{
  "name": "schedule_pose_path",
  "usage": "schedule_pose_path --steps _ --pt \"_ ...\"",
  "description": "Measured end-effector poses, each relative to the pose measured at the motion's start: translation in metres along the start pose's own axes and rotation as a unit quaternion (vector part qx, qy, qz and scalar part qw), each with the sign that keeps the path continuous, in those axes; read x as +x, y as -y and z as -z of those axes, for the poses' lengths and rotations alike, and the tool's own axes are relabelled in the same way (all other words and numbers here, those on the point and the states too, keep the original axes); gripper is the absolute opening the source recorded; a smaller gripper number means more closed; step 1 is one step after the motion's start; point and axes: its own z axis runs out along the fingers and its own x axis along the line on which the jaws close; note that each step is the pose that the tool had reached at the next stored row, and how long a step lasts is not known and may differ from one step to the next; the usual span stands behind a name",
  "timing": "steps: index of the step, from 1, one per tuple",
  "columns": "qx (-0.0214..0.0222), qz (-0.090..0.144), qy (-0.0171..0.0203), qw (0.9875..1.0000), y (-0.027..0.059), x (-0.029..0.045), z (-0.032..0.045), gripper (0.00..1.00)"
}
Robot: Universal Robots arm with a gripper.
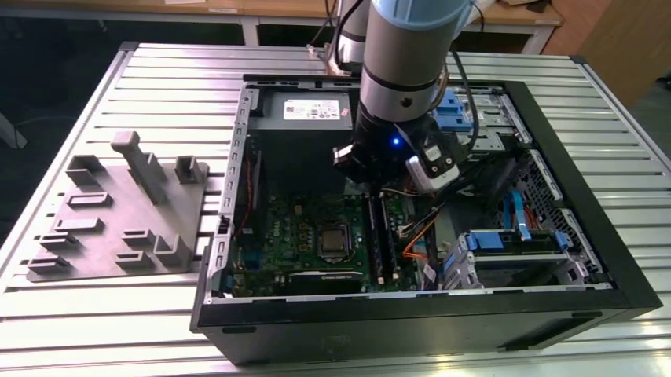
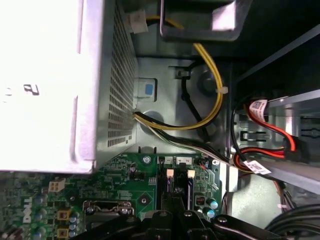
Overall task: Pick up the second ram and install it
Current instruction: 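Press down the second ram until it locks into place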
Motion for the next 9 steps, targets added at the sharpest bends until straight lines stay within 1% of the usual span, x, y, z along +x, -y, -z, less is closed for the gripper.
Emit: schedule_pose_path --steps 2,7,9 --pt "0.0000 0.000 0.0000 1.0000 -0.0001 -0.0001 0.0026 0.10" --pt "0.0001 0.000 0.0000 1.0000 0.0000 0.0000 0.0028 0.10" --pt "0.0001 0.000 -0.0001 1.0000 0.0013 -0.0001 0.0029 0.10"
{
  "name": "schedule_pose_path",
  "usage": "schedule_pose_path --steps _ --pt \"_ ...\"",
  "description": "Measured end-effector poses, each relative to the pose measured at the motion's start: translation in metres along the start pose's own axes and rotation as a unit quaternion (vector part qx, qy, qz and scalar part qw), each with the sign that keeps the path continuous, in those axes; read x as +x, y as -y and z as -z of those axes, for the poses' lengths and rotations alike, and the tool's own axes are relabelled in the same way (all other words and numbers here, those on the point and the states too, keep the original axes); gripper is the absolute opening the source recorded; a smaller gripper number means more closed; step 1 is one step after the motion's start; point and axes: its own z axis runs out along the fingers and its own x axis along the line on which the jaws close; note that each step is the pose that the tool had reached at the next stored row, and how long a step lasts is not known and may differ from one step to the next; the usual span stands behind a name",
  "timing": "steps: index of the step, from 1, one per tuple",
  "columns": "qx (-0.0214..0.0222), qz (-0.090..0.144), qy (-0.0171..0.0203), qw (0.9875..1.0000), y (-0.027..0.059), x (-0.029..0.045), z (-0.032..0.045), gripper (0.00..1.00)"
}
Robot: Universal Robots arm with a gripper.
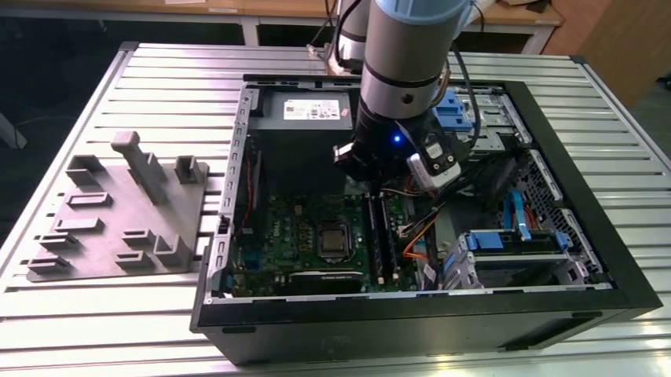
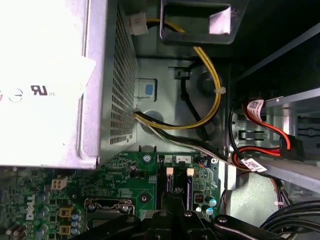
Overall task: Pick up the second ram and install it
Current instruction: 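Press down the second ram until it locks into place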
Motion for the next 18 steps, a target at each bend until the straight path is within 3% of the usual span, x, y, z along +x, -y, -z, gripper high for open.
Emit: schedule_pose_path --steps 11,18 --pt "-0.0001 0.000 0.0001 1.0000 0.0231 0.0006 0.0011 0.10" --pt "-0.0001 0.000 0.0001 1.0000 0.0457 0.0010 0.0020 0.10"
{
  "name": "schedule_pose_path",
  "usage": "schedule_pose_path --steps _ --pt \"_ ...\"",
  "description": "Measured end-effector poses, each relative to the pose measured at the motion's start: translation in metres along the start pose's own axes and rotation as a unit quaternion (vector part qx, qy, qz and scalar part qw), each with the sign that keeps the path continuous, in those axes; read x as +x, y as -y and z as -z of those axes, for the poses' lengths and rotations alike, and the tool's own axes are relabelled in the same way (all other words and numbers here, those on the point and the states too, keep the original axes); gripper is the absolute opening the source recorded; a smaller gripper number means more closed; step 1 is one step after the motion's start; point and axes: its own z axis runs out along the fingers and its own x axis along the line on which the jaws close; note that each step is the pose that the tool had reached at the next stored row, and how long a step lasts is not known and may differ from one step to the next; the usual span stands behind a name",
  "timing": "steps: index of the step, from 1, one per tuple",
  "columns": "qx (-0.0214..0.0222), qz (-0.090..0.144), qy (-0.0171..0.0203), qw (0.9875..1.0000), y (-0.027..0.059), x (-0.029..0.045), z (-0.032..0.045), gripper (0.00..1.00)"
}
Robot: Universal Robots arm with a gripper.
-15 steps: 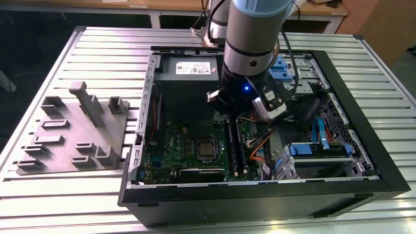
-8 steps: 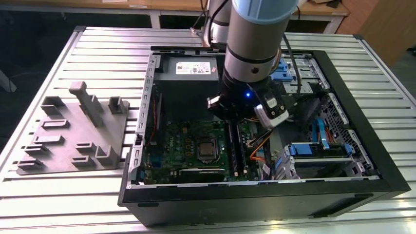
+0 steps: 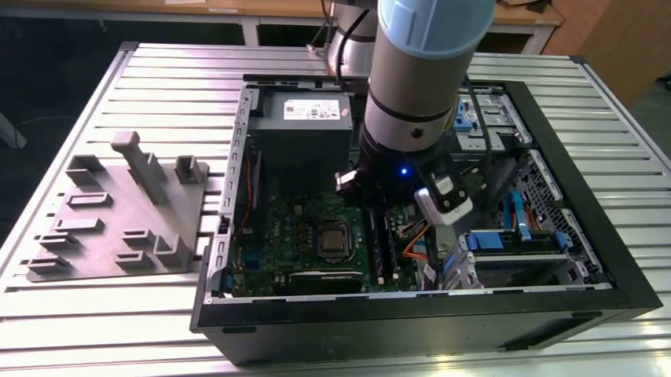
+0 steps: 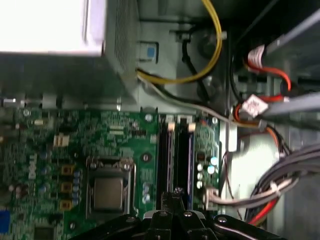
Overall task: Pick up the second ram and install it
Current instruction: 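Press down the second ram until it locks into place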
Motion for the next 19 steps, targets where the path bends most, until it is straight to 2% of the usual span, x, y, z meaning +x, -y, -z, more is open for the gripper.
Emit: schedule_pose_path --steps 8,11,15,19 --pt "0.0003 0.000 0.0000 1.0000 0.0205 0.0004 0.0009 0.10" --pt "0.0026 0.000 -0.0001 1.0000 0.0235 0.0005 0.0010 0.10" --pt "0.0098 0.000 -0.0009 1.0000 0.0254 0.0005 0.0012 0.10" --pt "0.0109 0.000 -0.0010 0.9999 0.0255 0.0004 0.0012 0.10"
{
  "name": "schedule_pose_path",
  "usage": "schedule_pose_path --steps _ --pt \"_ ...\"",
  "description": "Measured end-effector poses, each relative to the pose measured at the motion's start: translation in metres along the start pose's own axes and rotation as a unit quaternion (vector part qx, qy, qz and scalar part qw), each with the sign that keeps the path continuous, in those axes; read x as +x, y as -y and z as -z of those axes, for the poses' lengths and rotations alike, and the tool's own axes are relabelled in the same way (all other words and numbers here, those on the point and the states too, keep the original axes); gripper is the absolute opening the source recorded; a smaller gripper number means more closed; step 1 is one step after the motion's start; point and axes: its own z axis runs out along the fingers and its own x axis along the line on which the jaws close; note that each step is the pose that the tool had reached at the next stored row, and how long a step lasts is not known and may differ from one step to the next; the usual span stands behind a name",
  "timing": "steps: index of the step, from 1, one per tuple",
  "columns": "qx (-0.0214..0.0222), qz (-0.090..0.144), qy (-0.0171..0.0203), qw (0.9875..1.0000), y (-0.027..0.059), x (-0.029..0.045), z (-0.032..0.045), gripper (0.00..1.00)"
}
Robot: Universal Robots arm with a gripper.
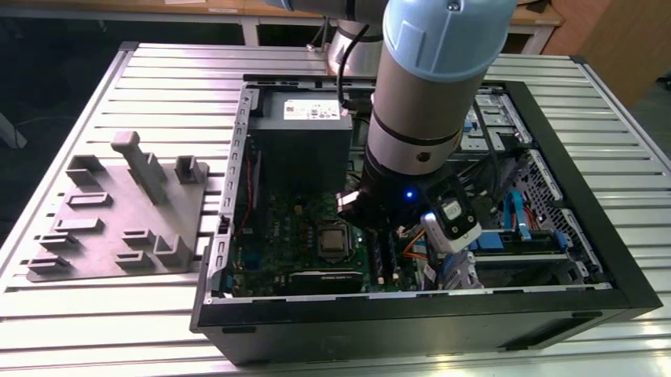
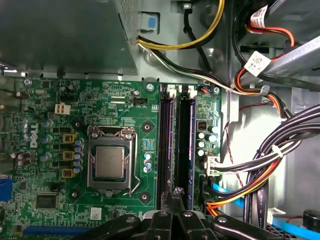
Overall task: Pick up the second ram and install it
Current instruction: 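Press down the second ram until it locks into place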
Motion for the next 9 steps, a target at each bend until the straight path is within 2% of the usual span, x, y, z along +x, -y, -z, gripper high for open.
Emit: schedule_pose_path --steps 2,4,5,9 --pt "0.0011 0.000 0.0001 1.0000 -0.0001 -0.0001 -0.0002 0.10" --pt "0.0069 0.000 -0.0001 1.0000 0.0001 -0.0001 -0.0002 0.10" --pt "0.0081 0.000 -0.0002 1.0000 0.0004 0.0000 -0.0002 0.10" --pt "0.0082 0.000 -0.0001 1.0000 0.0023 0.0000 -0.0007 0.10"
